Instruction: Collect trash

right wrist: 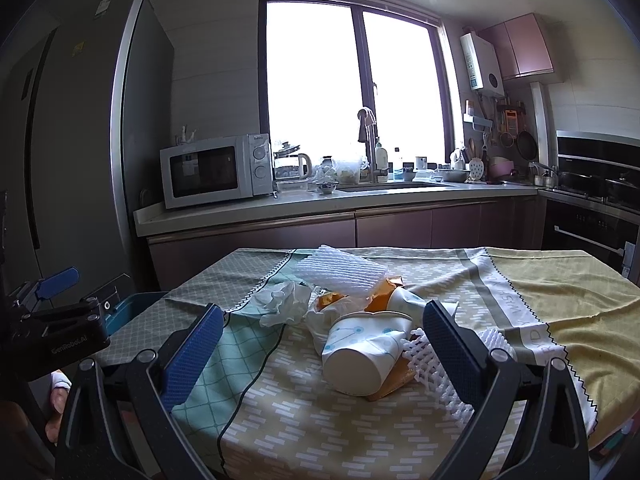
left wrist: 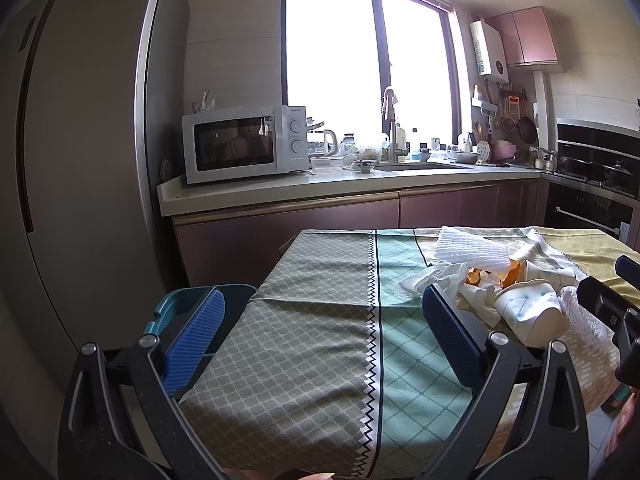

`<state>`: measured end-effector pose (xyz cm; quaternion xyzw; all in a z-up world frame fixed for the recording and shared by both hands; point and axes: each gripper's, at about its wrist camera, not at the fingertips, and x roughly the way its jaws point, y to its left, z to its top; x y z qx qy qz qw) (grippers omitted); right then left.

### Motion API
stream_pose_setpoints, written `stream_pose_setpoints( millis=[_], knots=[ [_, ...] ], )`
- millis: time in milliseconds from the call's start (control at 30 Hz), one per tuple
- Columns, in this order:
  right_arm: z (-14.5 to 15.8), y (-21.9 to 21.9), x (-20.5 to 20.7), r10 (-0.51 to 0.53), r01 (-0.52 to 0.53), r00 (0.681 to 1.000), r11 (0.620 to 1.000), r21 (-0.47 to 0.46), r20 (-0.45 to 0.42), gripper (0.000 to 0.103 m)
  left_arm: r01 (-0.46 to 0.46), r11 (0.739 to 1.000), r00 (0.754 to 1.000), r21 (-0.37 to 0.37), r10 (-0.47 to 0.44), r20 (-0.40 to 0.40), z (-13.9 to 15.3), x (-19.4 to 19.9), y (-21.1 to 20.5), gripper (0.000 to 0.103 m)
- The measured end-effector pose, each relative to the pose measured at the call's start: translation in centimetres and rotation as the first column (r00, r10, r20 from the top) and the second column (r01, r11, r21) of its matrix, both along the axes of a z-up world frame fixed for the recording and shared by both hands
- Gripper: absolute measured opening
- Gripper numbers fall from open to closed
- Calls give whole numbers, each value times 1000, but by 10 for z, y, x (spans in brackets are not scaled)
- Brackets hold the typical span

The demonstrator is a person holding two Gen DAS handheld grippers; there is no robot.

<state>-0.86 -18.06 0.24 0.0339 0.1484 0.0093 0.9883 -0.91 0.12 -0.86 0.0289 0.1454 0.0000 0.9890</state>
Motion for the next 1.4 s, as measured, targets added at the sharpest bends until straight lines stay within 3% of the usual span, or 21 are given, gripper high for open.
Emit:
stream_pose_setpoints(
  millis=[1400],
  knots=[
    [0, -2, 1, -6, 6, 1000, 1000, 5, 8, 97, 0, 1000, 1000, 0, 0, -1, 0, 1, -2, 97]
  ],
)
